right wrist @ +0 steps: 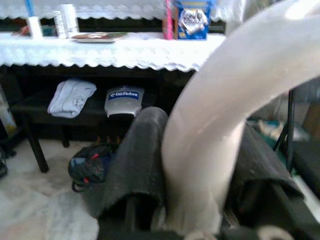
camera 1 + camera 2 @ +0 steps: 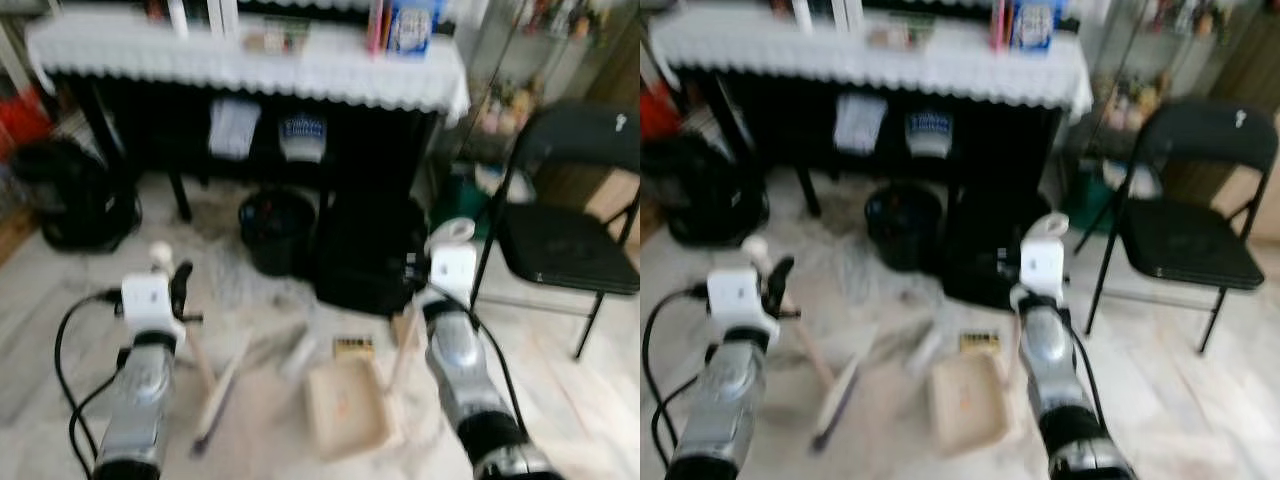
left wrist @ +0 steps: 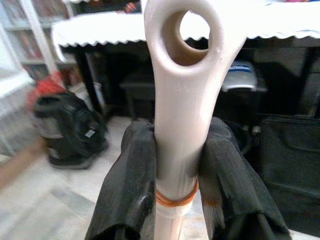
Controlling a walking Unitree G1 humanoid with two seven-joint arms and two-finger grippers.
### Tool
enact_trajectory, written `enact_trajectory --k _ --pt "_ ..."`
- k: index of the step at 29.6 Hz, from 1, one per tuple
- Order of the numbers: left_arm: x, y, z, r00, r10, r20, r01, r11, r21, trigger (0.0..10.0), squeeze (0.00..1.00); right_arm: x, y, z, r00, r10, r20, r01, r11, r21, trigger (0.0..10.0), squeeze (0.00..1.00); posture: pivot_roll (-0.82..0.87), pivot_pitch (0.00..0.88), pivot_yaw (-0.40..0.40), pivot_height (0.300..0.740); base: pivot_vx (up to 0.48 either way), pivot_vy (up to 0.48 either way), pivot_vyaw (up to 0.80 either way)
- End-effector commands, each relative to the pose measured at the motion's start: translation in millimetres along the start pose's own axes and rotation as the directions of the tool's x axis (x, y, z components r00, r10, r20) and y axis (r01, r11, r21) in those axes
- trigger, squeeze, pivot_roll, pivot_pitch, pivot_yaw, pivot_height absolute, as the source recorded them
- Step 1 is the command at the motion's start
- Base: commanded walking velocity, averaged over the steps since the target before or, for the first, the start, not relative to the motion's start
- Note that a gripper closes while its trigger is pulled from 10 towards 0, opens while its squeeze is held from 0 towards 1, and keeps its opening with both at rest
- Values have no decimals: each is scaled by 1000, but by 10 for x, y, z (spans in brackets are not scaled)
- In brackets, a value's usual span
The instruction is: Sweep floor
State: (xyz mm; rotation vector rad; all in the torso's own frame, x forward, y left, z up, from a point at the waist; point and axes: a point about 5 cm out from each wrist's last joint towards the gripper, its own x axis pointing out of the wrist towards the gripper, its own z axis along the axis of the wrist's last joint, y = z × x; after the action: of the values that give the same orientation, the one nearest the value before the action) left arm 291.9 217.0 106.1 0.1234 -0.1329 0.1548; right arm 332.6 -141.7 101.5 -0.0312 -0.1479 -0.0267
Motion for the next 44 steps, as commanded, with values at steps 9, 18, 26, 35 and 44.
enact_trajectory --k 9,18,26,35,44 --pt "42 -86 97 999 -18 48 19 1000 -19 10000 0 27 -125 60 1000 -8 27 9 999 -39 10000 0 40 36 -31 740 346 0 0" --pt "49 -84 102 999 -17 50 18 1000 -19 10000 0 33 -125 62 1000 -12 26 13 999 -34 10000 0 38 39 -30 740 348 0 0" --pt "54 -85 108 998 -18 53 19 1000 -19 10000 0 29 -165 23 999 -47 -5 47 998 -32 10000 0 36 47 -27 740 341 0 0" --pt "55 -83 108 998 -18 53 19 1000 -20 10000 0 30 -150 22 999 -41 -5 40 999 -30 10000 0 36 51 -26 740 337 0 -360" --pt "45 -88 102 998 -21 55 23 999 -29 10000 0 16 -148 5 999 -46 -10 46 999 -30 10000 0 39 38 -27 740 0 0 0"
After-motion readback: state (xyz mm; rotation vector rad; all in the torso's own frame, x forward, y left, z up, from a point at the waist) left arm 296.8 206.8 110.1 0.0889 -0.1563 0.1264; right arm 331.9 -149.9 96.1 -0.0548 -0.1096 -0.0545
